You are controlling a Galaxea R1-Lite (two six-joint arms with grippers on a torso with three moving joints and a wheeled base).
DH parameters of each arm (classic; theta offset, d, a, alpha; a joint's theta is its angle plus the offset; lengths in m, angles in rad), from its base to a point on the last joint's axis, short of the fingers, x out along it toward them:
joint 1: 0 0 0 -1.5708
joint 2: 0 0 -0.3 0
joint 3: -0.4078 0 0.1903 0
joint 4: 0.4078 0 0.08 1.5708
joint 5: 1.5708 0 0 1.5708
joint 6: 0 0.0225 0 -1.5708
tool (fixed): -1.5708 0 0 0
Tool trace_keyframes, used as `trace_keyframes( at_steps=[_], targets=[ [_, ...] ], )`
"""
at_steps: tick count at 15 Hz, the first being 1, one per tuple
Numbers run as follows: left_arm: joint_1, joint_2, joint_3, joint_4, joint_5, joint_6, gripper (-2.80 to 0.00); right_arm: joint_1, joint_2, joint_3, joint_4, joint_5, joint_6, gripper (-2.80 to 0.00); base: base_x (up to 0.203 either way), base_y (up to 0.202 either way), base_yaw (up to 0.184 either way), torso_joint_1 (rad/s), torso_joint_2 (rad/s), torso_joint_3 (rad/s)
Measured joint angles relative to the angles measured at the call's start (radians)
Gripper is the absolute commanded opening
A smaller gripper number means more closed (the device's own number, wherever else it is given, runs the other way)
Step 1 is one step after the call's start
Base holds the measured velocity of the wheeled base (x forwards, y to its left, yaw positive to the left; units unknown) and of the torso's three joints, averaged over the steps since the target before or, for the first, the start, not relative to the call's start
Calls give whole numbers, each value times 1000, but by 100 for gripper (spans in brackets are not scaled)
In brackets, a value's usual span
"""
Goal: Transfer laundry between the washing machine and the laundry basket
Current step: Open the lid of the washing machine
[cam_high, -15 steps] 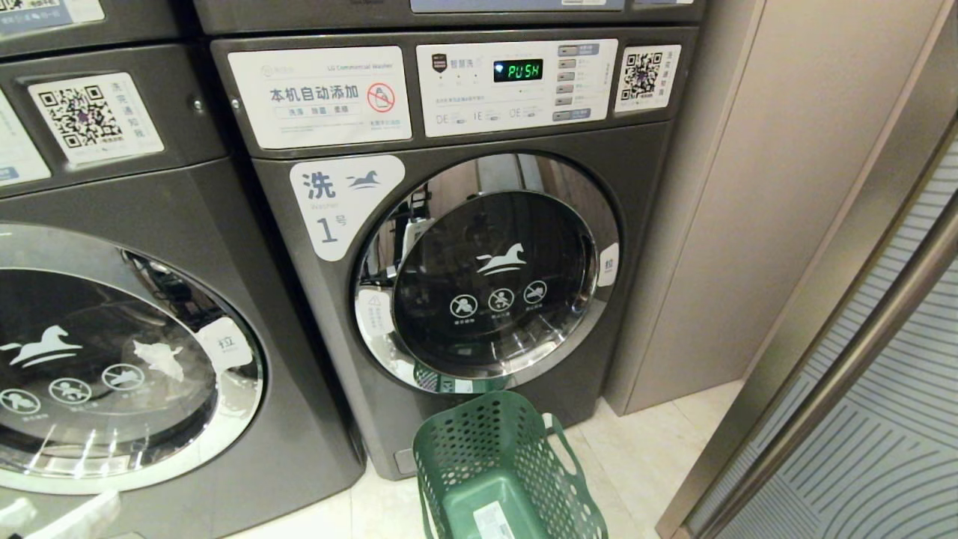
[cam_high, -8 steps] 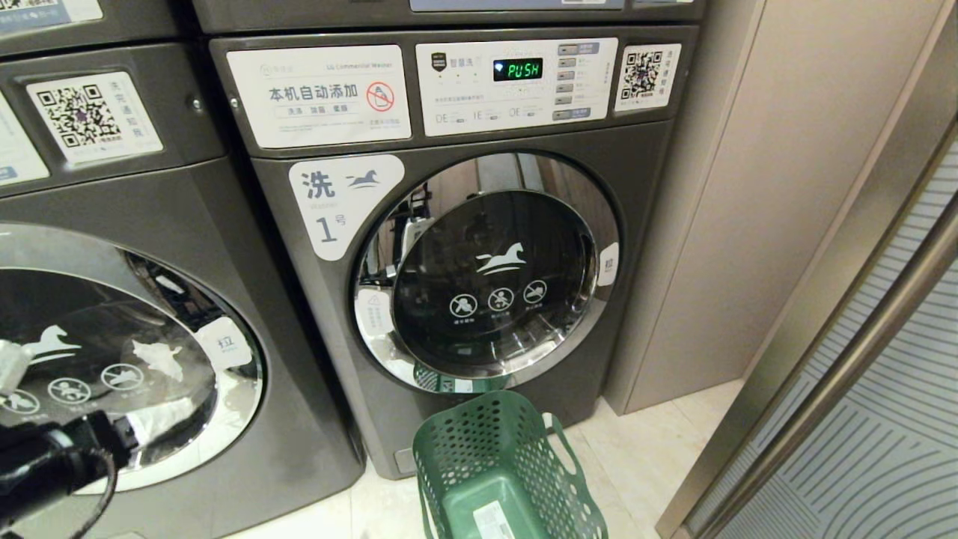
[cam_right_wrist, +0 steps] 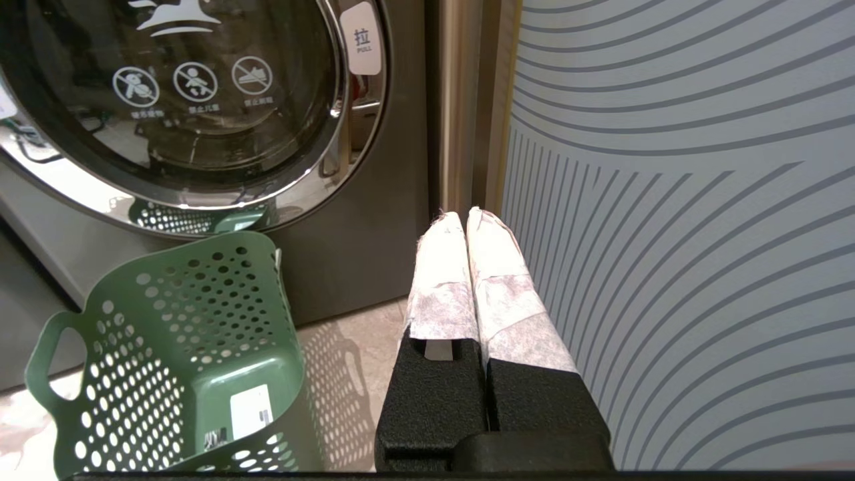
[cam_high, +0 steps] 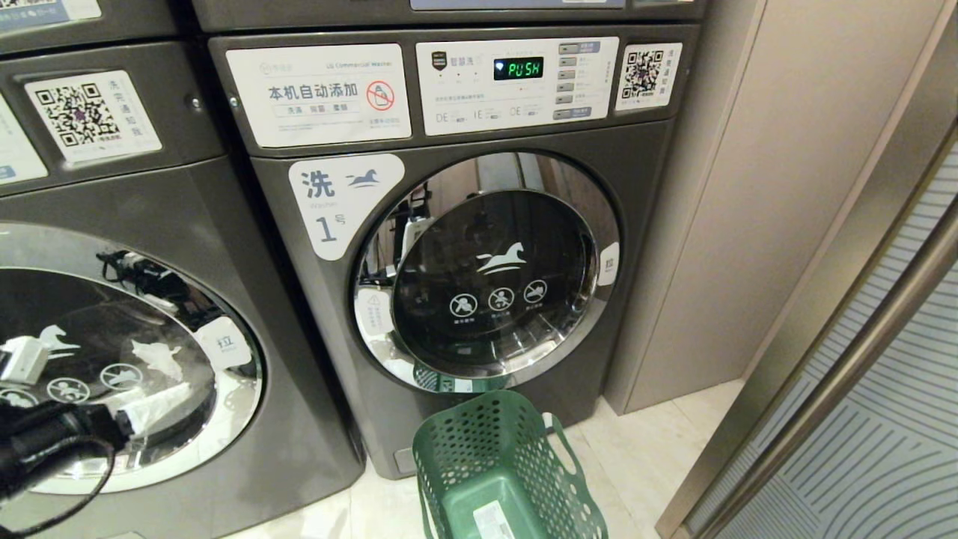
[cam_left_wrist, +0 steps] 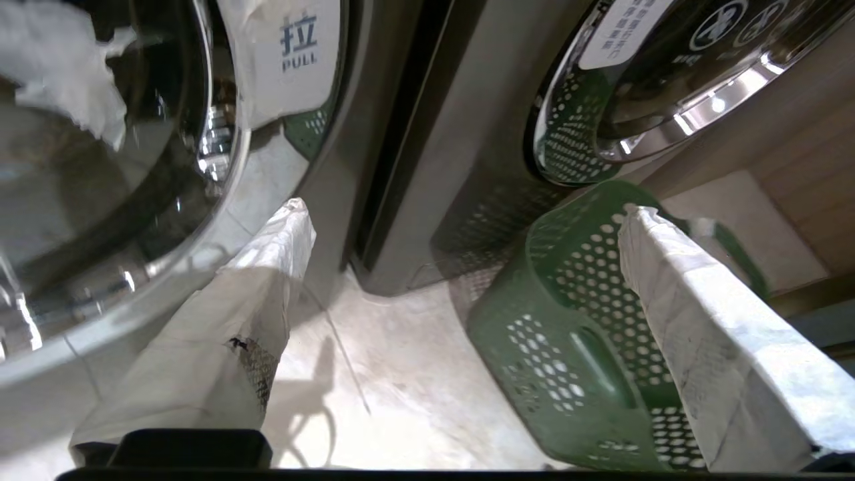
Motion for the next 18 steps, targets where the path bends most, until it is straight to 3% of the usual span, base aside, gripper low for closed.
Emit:
trace_keyframes(
  at_steps=[4,7,13,18],
  targets=[
    [-64,199,-64,-221,-10,60,0,0,0,0,0,0,0,-280,0,0,0,0,0,0],
    [-95,331,-151,-308,-6,96,0,0,0,0,0,0,0,-280,0,0,0,0,0,0],
    [-111,478,-319,-328,60,149,0,0,0,0,0,0,0,-280,0,0,0,0,0,0],
    [-131,543,-395,-326,121,135,0,0,0,0,0,0,0,-280,0,0,0,0,0,0]
  ],
)
